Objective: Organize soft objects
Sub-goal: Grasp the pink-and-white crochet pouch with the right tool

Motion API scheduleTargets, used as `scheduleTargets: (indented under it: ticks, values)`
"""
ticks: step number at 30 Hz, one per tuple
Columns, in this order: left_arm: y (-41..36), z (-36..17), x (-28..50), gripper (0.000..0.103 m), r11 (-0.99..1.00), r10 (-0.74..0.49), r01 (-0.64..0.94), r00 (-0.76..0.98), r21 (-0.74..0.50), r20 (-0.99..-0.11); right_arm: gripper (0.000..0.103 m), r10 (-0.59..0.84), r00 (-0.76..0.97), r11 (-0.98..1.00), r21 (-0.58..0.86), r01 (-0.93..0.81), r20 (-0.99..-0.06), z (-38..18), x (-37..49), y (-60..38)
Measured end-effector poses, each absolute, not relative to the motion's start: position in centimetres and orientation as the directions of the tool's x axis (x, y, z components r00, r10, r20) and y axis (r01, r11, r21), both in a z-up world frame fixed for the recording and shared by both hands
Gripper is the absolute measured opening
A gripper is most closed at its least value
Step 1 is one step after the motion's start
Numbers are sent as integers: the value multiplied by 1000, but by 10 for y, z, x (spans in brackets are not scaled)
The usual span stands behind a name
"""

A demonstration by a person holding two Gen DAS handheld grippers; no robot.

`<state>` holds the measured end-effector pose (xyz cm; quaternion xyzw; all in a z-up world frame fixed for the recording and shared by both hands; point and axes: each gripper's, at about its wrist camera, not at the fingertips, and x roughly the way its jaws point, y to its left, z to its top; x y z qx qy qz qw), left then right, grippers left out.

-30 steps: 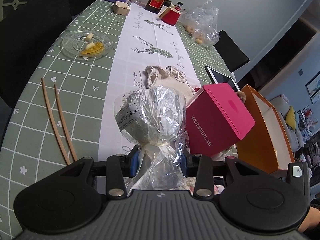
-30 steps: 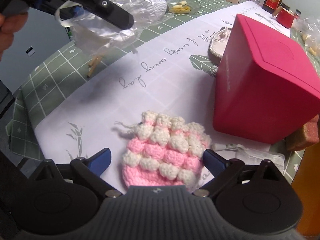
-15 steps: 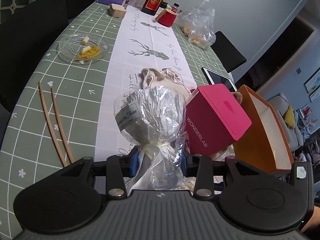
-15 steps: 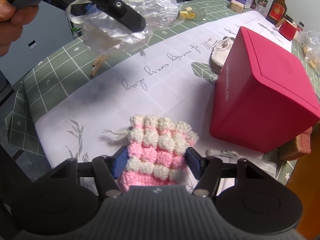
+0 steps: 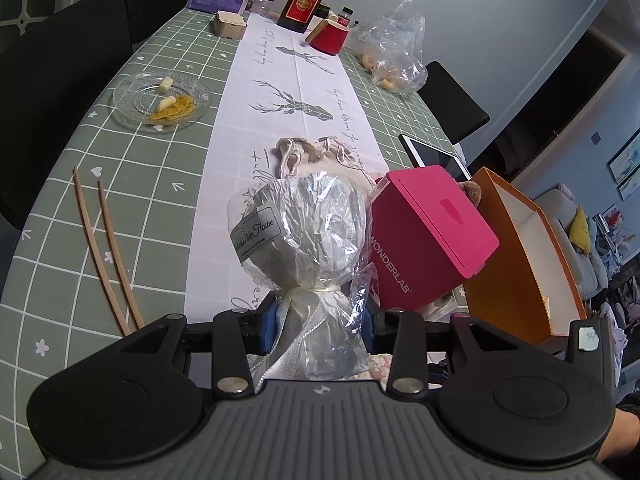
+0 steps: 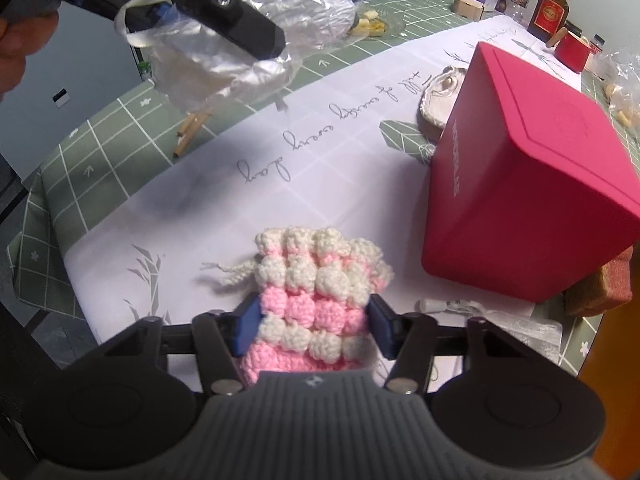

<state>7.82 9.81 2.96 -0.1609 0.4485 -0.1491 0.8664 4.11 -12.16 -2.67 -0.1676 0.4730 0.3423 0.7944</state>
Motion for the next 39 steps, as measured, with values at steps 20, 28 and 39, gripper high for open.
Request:
scheduleTargets:
  ticks: [20,28,39]
  values:
    - [63,39,72,45,908,-417,215,549,-360,-724,80,452,285,739,175,-651,-845,-6,42,-145]
    - [72,34,74,45,911,-408,195,547,-363,-731,85,405,255,741,151,-655,-878,-31,41,-112]
    - [79,32,70,45,918,-392,181,555,-354,-734,53,402,245,699,122,-705,-882,-31,44,-106]
